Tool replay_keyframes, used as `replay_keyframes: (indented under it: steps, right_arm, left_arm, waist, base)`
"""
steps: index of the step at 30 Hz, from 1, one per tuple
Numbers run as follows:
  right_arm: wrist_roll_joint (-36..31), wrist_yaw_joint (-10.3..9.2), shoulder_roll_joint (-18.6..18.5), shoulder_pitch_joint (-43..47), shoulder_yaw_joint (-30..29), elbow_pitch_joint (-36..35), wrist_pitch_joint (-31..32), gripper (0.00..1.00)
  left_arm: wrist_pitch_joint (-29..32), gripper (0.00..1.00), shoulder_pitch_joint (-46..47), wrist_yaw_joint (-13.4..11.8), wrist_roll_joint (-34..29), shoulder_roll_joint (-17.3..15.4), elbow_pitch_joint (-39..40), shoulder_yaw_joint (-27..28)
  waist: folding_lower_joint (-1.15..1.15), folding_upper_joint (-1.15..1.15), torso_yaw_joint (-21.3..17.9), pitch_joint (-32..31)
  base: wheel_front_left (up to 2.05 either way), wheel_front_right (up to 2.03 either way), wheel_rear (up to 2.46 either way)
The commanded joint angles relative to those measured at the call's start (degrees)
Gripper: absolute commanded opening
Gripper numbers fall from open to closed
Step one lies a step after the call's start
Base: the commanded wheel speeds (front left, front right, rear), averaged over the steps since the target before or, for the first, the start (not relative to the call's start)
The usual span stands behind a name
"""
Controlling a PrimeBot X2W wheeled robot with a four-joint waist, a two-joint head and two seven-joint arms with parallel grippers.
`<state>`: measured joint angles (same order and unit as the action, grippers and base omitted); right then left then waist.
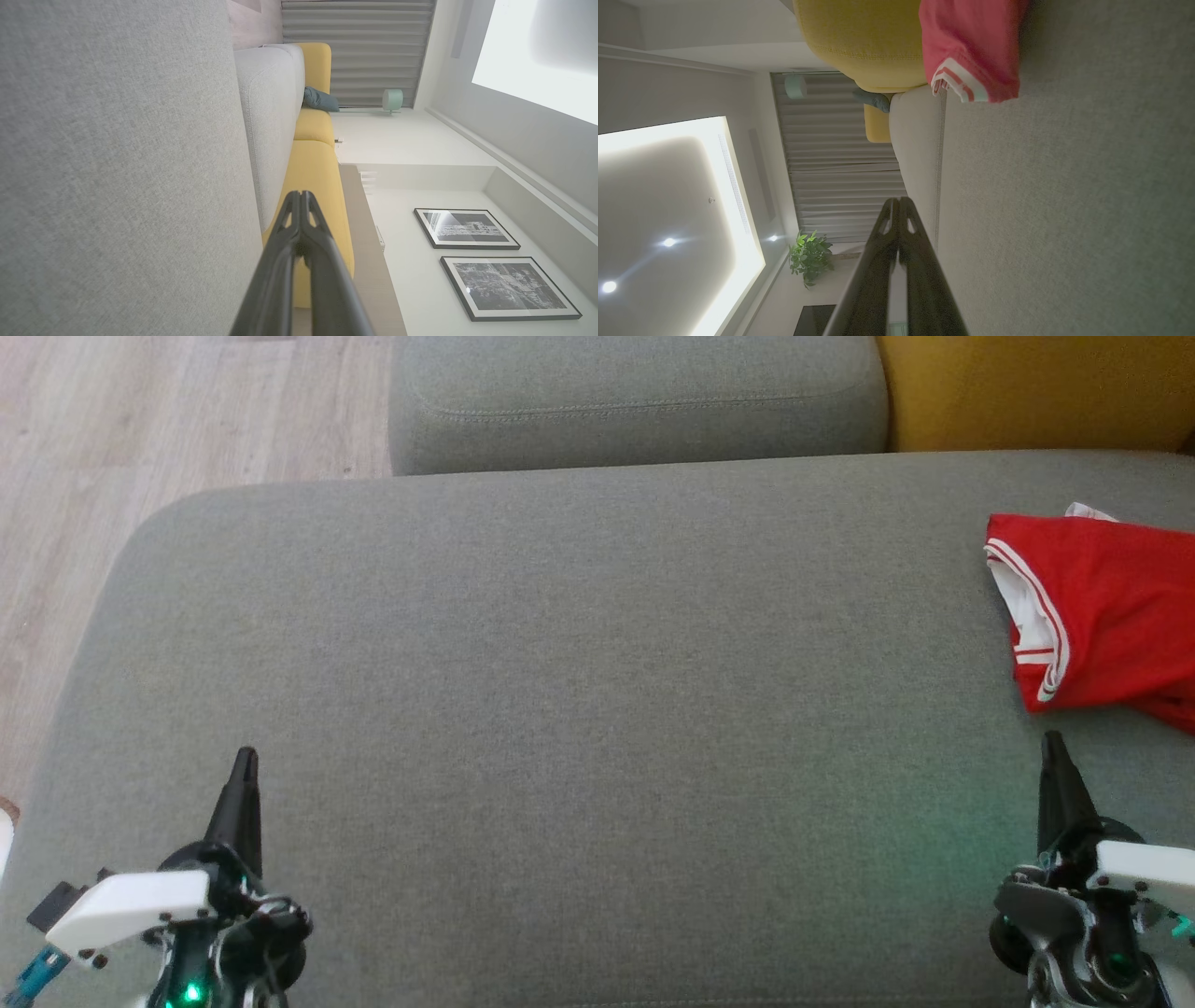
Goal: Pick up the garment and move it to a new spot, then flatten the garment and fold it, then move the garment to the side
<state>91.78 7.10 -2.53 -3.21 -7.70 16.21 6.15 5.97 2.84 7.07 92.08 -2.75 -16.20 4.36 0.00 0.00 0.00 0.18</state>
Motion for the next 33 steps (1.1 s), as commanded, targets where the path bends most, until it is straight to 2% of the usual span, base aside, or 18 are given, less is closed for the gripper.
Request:
replay_keyframes:
  steps: [1,33]
  right_arm:
    - [0.39,0.39,-0.34,-2.97,1.17,-2.19,0.34,0.00]
    - [0.39,0.39,-0.34,-2.97,1.18,-2.19,0.34,0.00]
  left_arm:
    - [0.31,0.00,3.33,0.42,0.29,-0.35,2.15,1.91]
    - [0.41,0.00,3.34,0.42,0.19,-0.26,2.15,2.03]
  waist:
    - [0.00,0.00,0.00,0.00]
    - [0.00,0.00,0.00,0.00]
  base:
    - [0.00,0.00,0.00]
    - [0.00,0.00,0.00]
